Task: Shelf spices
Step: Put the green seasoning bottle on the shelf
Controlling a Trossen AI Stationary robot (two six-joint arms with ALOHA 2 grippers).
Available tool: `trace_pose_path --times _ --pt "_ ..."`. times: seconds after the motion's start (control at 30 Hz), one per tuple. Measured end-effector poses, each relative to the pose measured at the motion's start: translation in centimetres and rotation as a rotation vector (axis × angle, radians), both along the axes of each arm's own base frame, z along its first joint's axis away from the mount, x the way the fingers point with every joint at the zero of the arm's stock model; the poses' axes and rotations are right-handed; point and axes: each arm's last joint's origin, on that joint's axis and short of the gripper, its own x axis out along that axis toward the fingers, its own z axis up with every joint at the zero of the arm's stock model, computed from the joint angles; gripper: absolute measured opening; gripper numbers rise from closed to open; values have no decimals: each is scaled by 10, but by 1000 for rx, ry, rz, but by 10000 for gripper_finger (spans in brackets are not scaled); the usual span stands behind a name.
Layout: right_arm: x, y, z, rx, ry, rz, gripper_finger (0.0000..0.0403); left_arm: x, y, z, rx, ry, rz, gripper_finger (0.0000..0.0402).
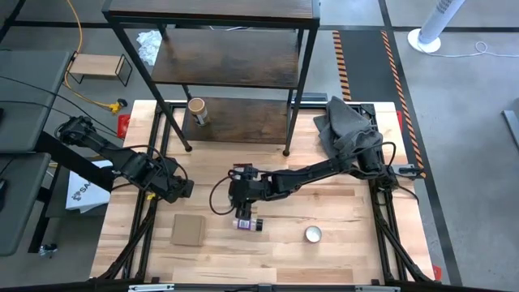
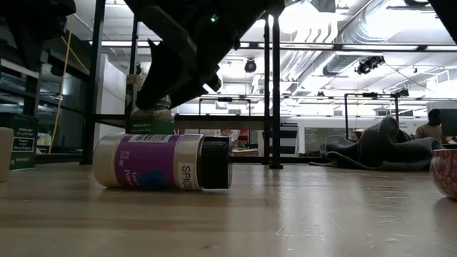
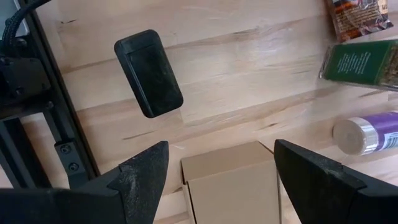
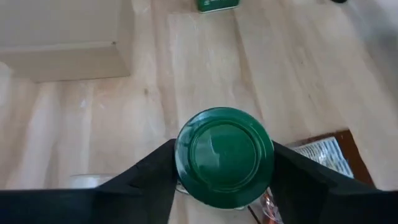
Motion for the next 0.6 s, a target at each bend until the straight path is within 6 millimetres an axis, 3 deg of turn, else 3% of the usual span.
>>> trace_pose_path --times 0.27,0.47,0.6 --pt "4 -5 10 -62 -37 -45 191 0 0 0 3 -1 0 287" --pt "17 -9 64 -320 -136 -59 191 0 0 0 4 -2 -2 287" --pt "21 -25 99 -432 -200 -188 191 0 0 0 4 -3 -8 287"
